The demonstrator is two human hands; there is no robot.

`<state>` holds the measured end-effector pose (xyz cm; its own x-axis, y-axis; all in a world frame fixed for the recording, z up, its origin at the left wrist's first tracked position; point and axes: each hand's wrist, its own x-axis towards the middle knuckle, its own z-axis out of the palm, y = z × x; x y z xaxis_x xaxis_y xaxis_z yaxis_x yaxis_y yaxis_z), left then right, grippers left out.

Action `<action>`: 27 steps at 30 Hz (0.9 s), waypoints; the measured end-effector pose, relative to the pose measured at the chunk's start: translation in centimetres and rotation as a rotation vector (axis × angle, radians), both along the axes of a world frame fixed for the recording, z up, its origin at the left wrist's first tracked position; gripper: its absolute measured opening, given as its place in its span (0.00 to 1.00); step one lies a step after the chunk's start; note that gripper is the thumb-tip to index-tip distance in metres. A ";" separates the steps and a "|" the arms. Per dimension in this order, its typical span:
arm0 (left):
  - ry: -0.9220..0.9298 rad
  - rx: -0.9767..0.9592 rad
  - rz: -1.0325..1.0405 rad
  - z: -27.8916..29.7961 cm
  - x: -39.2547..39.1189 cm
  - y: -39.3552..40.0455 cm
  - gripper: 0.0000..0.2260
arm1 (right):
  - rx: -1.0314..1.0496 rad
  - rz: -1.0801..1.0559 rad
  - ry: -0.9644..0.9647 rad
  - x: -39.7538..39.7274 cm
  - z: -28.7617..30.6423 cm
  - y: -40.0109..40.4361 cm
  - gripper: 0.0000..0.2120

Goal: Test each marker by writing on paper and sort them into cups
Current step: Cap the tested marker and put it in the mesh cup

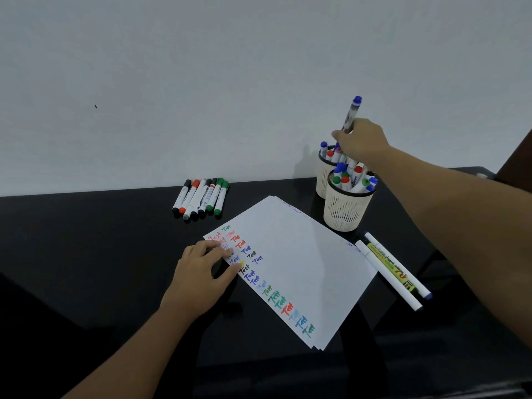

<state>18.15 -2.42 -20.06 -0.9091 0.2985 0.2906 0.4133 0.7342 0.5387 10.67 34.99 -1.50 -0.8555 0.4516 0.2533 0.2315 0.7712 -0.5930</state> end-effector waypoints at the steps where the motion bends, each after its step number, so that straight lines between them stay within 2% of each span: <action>1: 0.002 -0.001 0.001 0.0 0.0 0.0 0.30 | 0.008 -0.005 0.018 -0.1 0.2 0.1 0.13; 5: 0.003 -0.002 0.004 0.0 0.0 0.0 0.30 | 0.033 -0.027 0.072 -0.2 0.1 0.5 0.12; 9: 0.016 -0.006 0.010 -0.1 0.0 0.0 0.29 | 0.025 -0.008 0.057 -0.1 -0.4 0.4 0.19; 13: 0.015 -0.010 0.012 0.0 0.0 0.0 0.29 | -0.029 -0.017 0.179 -0.2 0.0 0.3 0.14; 17: 0.010 -0.016 0.010 -0.1 0.0 0.0 0.29 | 0.008 0.001 -0.006 -0.3 -0.4 0.5 0.16; 21: 0.008 -0.015 0.015 0.0 0.0 0.0 0.30 | -0.091 -0.014 -0.127 -0.2 -0.5 0.2 0.22; 25: -0.001 -0.018 0.016 0.1 0.0 0.1 0.30 | -0.031 -0.035 -0.075 -0.4 -0.4 0.7 0.15; 27: 0.002 -0.010 0.013 0.1 0.1 0.0 0.27 | 0.007 -0.027 -0.100 -0.4 -0.2 0.9 0.15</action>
